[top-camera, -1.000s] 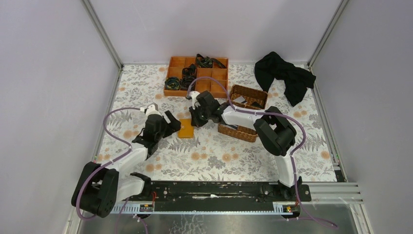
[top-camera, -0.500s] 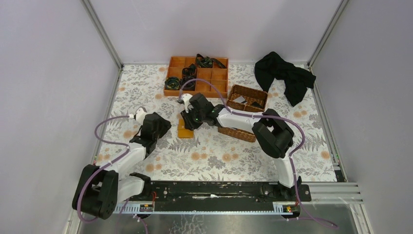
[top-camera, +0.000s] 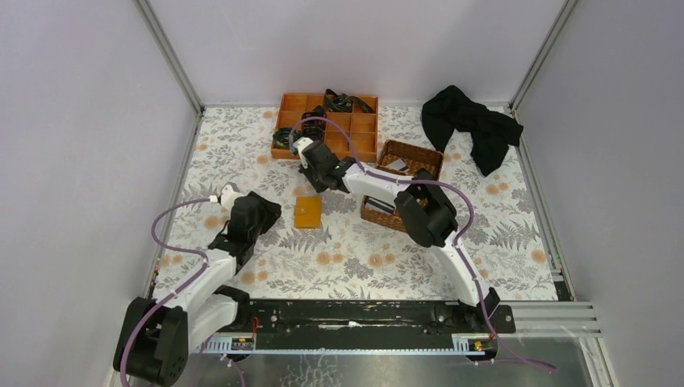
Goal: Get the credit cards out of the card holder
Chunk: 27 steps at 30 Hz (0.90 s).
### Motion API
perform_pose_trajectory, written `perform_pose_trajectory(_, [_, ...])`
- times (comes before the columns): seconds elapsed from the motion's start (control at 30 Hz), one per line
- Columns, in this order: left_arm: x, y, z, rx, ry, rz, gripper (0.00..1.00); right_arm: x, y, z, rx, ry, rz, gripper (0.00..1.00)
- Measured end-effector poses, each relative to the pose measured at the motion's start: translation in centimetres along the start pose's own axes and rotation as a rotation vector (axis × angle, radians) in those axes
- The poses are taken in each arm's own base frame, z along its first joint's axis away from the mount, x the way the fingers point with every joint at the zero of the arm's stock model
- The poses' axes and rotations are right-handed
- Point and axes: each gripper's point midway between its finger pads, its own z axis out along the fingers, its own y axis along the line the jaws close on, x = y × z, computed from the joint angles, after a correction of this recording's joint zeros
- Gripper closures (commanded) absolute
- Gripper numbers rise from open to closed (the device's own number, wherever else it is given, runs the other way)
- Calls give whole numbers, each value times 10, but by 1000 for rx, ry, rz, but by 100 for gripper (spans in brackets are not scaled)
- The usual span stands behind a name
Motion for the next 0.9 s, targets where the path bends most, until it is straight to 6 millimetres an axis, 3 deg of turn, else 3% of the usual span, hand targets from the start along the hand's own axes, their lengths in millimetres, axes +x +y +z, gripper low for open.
perform_pose_trajectory(0.13, [-4, 1, -6, 9, -17, 15, 47, 28, -34, 10, 54, 84, 32, 79])
perform_pose_trajectory(0.27, [-10, 5, -11, -6, -47, 40, 46, 26, -51, 9, 77, 85, 56, 79])
perform_pose_trajectory(0.53, [-11, 16, -10, -47, -57, 87, 45, 45, -29, -5, 10, 83, 90, 79])
perform_pose_trajectory(0.73, [0, 23, -4, -72, -9, 98, 45, 51, -7, -11, -31, 67, 94, 78])
perform_pose_trajectory(0.9, [15, 16, -6, 2, 43, 55, 48, 52, -2, -14, -35, 65, 92, 75])
